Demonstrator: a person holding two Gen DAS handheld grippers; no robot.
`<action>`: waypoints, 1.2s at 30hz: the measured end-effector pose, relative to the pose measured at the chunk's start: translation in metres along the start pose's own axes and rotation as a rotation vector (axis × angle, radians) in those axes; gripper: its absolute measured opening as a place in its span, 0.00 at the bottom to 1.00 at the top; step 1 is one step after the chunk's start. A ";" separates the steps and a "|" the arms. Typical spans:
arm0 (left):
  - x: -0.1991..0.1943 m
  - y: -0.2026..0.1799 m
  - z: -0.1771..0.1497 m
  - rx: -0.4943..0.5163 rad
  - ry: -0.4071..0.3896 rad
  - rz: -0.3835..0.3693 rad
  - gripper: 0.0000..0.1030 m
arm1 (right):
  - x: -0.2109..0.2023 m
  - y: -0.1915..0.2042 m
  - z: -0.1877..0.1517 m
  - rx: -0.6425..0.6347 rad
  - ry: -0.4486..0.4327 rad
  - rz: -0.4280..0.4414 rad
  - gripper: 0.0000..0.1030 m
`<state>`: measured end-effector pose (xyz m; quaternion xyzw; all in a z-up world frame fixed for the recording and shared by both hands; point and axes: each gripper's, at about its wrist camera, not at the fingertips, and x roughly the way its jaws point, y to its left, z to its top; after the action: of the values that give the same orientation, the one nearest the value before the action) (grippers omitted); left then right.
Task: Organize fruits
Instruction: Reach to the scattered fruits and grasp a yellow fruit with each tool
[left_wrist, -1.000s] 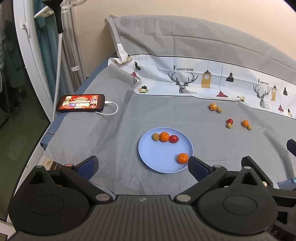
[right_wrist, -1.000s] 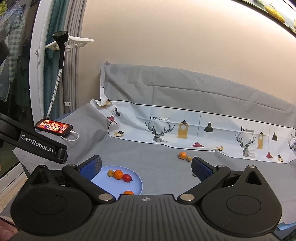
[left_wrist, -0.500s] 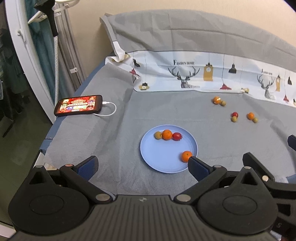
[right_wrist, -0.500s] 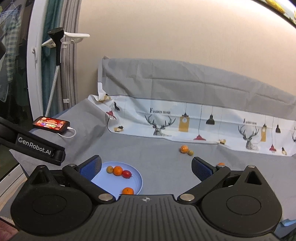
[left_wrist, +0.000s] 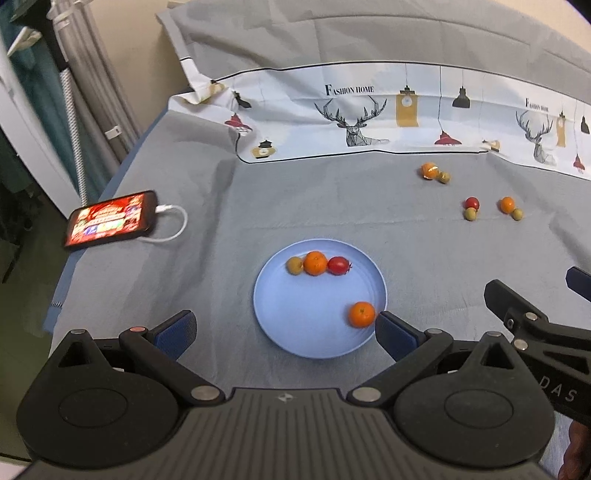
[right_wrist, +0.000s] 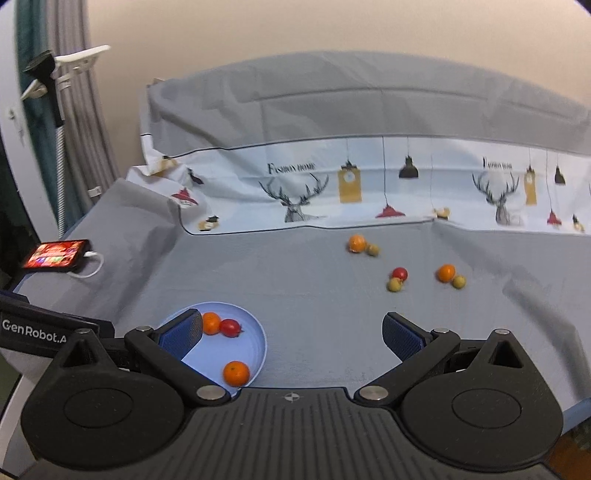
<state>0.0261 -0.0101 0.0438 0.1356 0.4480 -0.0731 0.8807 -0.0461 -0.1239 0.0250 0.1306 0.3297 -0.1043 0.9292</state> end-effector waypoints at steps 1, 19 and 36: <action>0.005 -0.003 0.004 0.004 0.006 -0.001 1.00 | 0.005 -0.003 0.001 0.007 0.007 -0.002 0.99; 0.179 -0.166 0.111 0.160 0.095 -0.230 1.00 | 0.145 -0.185 0.002 0.170 0.038 -0.323 0.99; 0.345 -0.322 0.139 0.241 0.135 -0.305 1.00 | 0.336 -0.311 -0.021 0.025 0.029 -0.317 0.99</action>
<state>0.2554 -0.3614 -0.2124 0.1749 0.5095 -0.2494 0.8048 0.1100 -0.4469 -0.2600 0.0902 0.3583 -0.2521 0.8944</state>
